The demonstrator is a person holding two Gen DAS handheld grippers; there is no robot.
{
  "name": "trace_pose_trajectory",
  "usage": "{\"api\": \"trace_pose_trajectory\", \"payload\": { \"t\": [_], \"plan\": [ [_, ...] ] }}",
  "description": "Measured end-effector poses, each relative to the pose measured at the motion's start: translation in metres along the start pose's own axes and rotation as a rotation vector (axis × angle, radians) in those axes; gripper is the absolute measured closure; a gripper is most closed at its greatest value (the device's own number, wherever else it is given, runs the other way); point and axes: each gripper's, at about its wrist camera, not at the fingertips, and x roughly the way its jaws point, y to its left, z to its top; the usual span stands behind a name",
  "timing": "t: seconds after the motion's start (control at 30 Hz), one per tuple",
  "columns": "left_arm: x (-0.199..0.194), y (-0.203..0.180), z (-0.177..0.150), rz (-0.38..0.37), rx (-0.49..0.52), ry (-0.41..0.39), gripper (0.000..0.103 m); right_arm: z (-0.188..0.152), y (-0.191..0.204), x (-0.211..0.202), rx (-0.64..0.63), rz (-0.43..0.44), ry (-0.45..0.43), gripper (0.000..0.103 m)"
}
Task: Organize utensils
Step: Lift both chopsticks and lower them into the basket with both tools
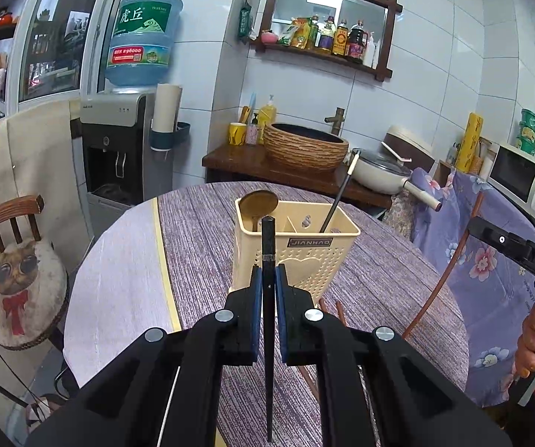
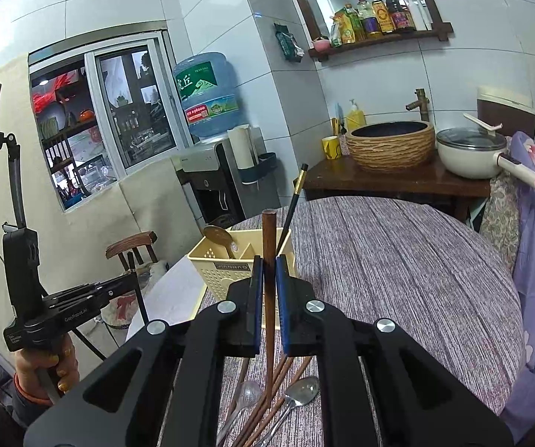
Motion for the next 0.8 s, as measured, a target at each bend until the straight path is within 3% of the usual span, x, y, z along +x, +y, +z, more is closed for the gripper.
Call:
{"api": "trace_pose_trajectory", "payload": {
  "t": [0.4, 0.8],
  "plan": [
    [-0.009, -0.009, 0.025, -0.014, 0.034, -0.055, 0.095, 0.024, 0.009, 0.011, -0.016, 0.035, -0.016, 0.095],
    [-0.028, -0.026, 0.079, -0.057, 0.093, -0.113, 0.095, 0.080, 0.029, 0.020, -0.050, 0.076, -0.038, 0.095]
  ]
}}
